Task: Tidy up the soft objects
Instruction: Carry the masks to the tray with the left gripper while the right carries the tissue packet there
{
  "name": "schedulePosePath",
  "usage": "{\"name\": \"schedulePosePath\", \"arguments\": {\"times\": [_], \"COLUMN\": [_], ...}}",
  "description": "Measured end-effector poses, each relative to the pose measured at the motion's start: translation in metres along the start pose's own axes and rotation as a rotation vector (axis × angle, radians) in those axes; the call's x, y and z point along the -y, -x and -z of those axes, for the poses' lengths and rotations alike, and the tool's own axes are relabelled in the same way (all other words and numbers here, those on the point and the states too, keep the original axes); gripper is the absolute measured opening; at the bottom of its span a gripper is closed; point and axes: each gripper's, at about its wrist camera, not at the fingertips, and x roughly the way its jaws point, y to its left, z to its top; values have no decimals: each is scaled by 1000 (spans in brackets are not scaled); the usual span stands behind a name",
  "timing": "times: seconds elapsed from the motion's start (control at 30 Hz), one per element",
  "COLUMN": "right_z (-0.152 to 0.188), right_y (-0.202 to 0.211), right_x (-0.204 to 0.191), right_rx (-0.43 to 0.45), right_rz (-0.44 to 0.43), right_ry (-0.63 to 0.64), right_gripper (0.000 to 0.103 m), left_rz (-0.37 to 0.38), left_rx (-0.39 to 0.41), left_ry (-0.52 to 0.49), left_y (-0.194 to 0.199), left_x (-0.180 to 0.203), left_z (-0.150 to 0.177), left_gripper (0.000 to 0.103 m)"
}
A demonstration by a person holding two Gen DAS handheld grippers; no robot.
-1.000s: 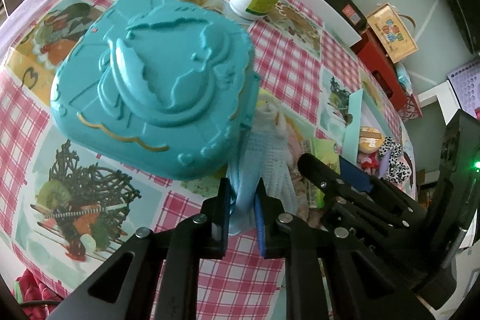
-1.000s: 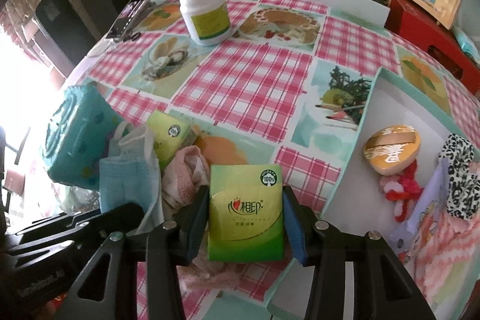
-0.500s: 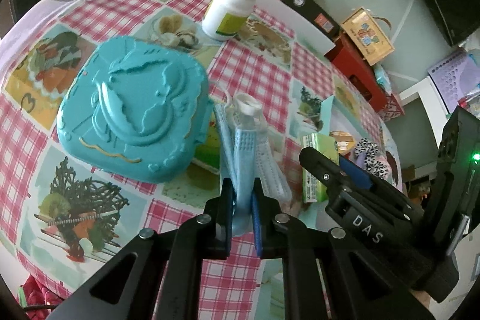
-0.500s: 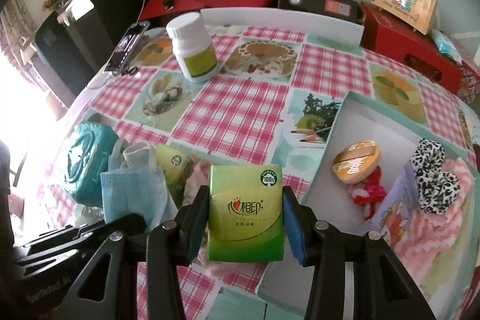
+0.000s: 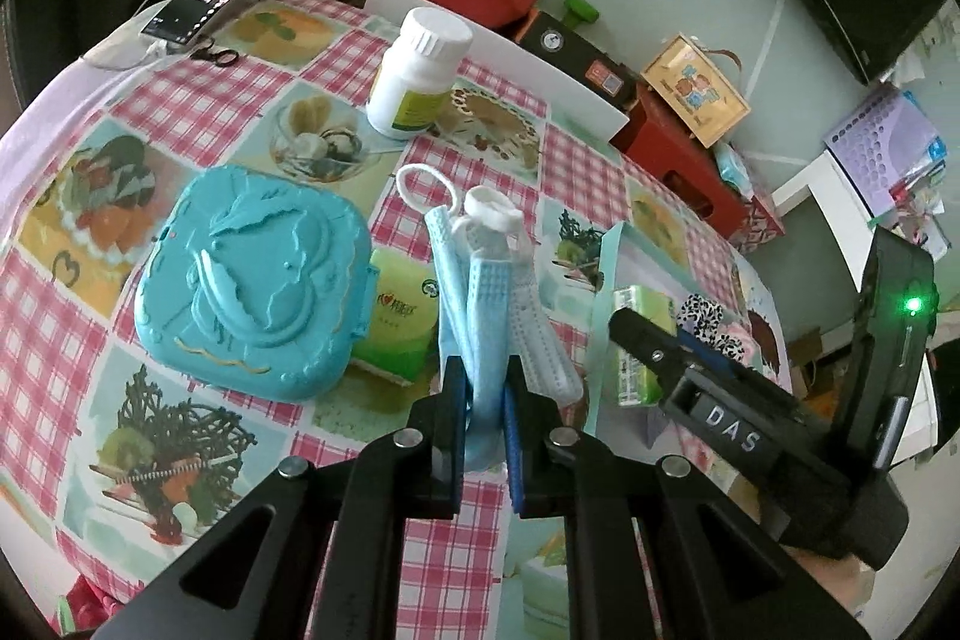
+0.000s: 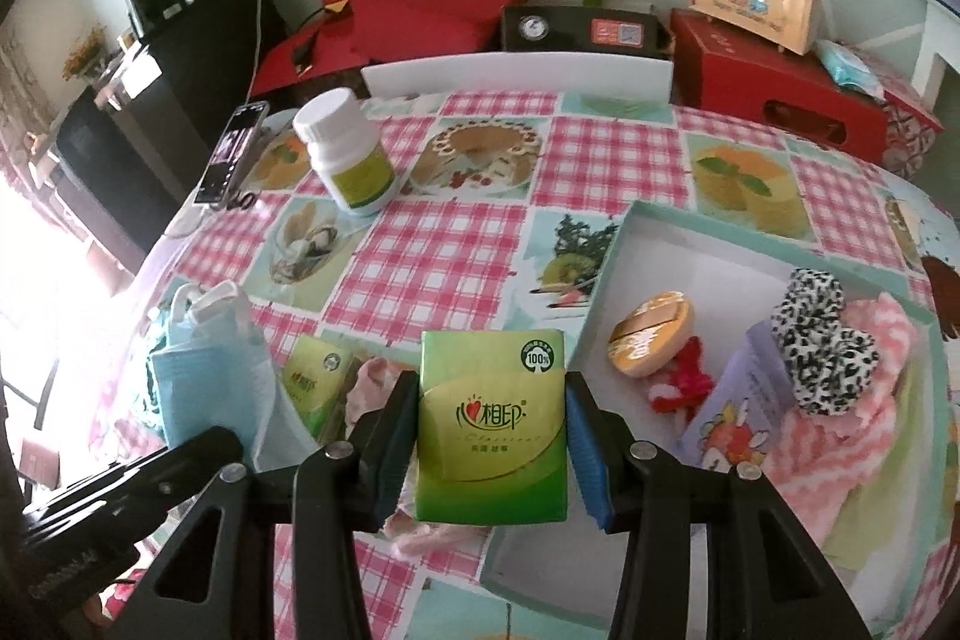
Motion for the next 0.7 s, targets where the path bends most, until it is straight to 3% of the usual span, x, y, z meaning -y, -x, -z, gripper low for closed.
{"name": "schedulePosePath", "arguments": {"times": [0.4,0.7], "right_z": [-5,1], "right_y": [23,40], "right_x": [50,94], "right_rx": [50,79], "right_rz": [96,161], "right_ry": [-132,-256], "right_gripper": [50,50], "left_rz": [-22,-24], "left_rx": [-35,-83], "left_ry": [-132,-276], "left_y": [-7,-24], "left_x": [39,90], "left_z": [-9,-17], "left_gripper": [11,11]}}
